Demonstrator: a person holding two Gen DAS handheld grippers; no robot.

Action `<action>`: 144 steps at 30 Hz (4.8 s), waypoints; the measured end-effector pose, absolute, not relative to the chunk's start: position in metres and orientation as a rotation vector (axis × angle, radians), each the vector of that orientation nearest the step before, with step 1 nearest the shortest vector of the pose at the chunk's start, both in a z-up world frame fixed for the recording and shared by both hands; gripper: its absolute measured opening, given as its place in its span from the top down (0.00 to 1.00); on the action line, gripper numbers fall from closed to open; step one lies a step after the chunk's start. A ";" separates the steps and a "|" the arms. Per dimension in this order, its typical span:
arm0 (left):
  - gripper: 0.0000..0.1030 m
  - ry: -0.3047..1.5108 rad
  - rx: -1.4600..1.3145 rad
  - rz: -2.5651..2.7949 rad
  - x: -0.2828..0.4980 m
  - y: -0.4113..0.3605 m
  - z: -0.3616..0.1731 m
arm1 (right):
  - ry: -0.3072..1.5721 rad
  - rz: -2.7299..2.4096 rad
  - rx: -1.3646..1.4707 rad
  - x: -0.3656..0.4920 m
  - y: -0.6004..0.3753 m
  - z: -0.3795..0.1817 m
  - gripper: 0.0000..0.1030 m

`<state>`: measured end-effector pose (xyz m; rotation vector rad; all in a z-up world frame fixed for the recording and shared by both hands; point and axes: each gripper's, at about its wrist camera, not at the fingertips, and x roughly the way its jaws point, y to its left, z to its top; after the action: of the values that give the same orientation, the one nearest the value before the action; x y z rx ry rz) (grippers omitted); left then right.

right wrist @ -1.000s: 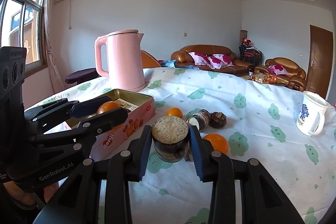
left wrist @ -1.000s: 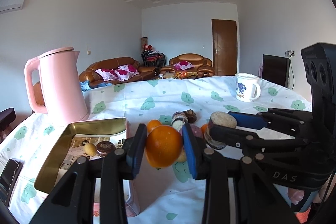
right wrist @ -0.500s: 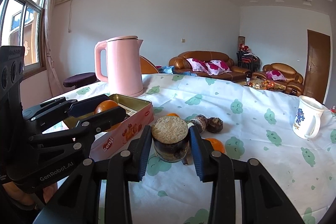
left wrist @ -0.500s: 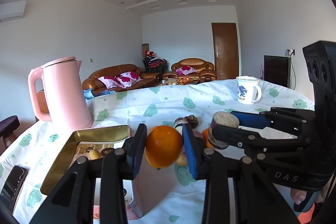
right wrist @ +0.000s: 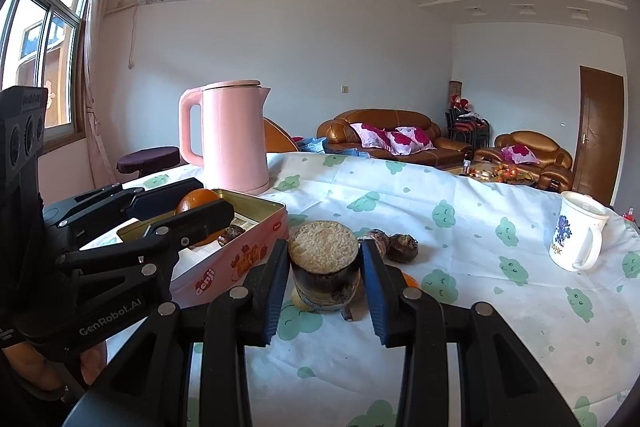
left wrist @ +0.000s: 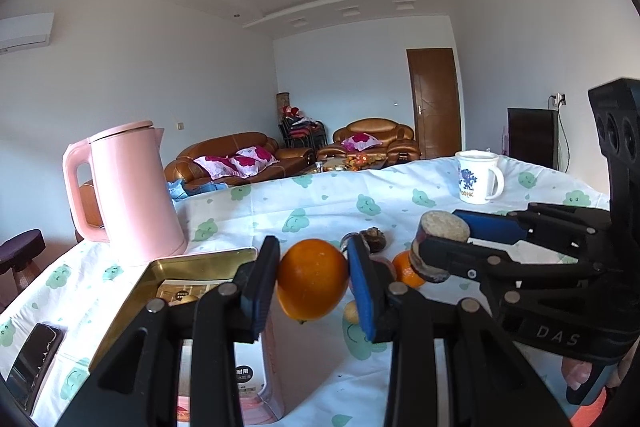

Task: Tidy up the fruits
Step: 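Lift the canned item with the right gripper while the left gripper lifts the orange, then carry the canned item and the orange over the tin box with both grippers, then lower the canned item and orange into the tin box and open both grippers, then move the right gripper to the large orange while the left gripper approaches the purple beet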

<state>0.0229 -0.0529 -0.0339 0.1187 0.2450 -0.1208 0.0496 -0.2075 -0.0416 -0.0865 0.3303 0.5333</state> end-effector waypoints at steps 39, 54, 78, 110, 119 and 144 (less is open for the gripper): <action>0.65 0.296 0.100 0.042 0.042 0.003 -0.031 | 0.325 0.674 -0.184 0.087 -0.140 -0.005 0.63; 0.65 0.375 0.041 0.103 0.064 0.056 -0.040 | 0.386 0.757 -0.218 0.112 -0.087 -0.006 0.63; 0.65 0.539 -0.012 0.081 0.105 0.085 -0.056 | 0.630 0.805 -0.224 0.140 -0.040 -0.060 0.63; 0.27 0.402 0.035 -0.034 0.074 0.008 -0.032 | 0.510 0.486 -0.194 0.114 -0.183 -0.031 0.32; 0.27 0.506 0.095 -0.152 0.087 -0.050 -0.050 | 0.549 0.379 -0.140 0.122 -0.225 -0.050 0.32; 0.31 0.615 0.055 -0.228 0.135 -0.074 -0.062 | 0.834 0.525 -0.027 0.181 -0.234 -0.089 0.40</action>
<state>0.1352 -0.0738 -0.0623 0.0546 0.6151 -0.2282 0.1814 -0.2341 -0.0888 -0.0269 0.8344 0.5248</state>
